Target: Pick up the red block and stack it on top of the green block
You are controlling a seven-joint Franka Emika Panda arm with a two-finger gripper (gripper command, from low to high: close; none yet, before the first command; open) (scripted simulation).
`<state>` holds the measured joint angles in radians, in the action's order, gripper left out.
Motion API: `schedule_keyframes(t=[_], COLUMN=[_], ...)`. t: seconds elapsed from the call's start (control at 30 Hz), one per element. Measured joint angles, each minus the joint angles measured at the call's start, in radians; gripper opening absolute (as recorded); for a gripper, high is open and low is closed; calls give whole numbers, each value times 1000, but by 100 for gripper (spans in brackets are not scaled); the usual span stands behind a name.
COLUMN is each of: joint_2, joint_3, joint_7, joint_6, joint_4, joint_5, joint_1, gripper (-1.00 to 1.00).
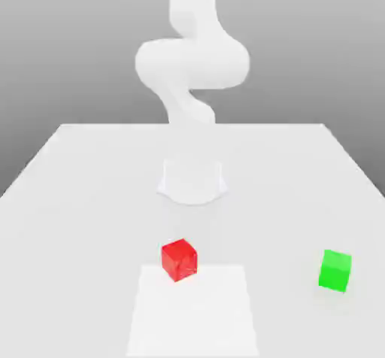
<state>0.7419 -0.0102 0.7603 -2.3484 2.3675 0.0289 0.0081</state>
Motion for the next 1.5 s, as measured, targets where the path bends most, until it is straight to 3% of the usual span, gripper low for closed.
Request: schedule_keyframes(t=[0.33, 0.6, 1.03, 1.27, 1.3, 1.5], joint_2=[-293, -569, -783, -900, -910, -915], joint_3=[52, 181, 172, 46, 31, 23], joint_7=[-226, -524, -564, -643, -648, -648], joint_6=[-235, -469, -643, -753, -763, -767], joint_4=[316, 597, 576, 574, 575, 575], joint_5=[92, 74, 31, -69, -74, -73], joint_1=[27, 61, 65, -38, -53, -62], gripper=[0, 0, 0, 0, -100, -100])
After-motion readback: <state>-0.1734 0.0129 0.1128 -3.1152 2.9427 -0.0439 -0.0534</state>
